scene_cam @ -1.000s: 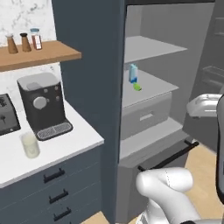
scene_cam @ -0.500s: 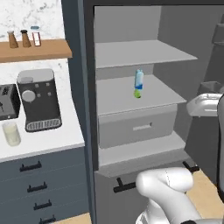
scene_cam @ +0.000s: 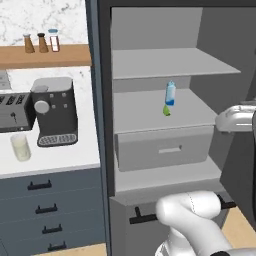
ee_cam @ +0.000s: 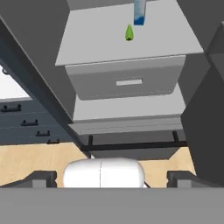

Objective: Grab a lemon wedge from the fridge and one ice cube from the ice bowl, and put them in the glass of lemonade.

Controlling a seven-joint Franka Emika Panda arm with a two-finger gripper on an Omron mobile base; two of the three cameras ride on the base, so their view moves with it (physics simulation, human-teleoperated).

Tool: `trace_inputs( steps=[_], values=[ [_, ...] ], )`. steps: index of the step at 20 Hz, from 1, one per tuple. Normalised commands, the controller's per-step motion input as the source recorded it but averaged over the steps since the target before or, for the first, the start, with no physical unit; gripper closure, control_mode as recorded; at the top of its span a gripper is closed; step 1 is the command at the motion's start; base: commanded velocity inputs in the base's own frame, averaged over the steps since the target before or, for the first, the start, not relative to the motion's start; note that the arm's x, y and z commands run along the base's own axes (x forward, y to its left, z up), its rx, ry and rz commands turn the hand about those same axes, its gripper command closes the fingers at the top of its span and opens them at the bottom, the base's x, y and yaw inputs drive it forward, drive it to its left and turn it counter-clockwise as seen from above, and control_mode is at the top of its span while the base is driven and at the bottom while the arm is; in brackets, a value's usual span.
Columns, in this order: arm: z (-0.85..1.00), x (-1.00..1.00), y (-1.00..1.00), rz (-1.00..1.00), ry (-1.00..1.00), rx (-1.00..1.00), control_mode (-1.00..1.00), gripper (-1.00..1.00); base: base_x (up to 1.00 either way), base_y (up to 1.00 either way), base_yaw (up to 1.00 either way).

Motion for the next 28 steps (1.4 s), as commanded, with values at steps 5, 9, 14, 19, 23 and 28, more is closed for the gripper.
trace_inputs(
  steps=[5, 9, 14, 19, 23, 28],
  values=[
    [0.00, 0.00, 0.00, 0.00, 0.00, 0.00, 1.00, -1.00, 0.45, -0.05, -0.04],
    [0.00, 0.00, 0.00, 0.00, 0.00, 0.00, 1.00, -1.00, 0.67, -0.03, -0.13],
    [-0.03, 0.24, 0.00, -0.05, 0.00, -0.01, -1.00, -1.00, 0.09, 0.00, -0.01],
    [-0.09, 0.65, 0.04, -0.18, 0.01, -0.04, -1.00, -1.00, 0.00, 0.00, 0.00],
    [-0.16, 0.59, 0.03, -0.06, 0.00, -0.02, -1.00, -1.00, 0.00, 0.00, 0.00],
    [-0.36, 0.73, 0.00, 0.00, 0.00, -0.01, -1.00, -1.00, 0.00, 0.00, 0.00]
  ],
)
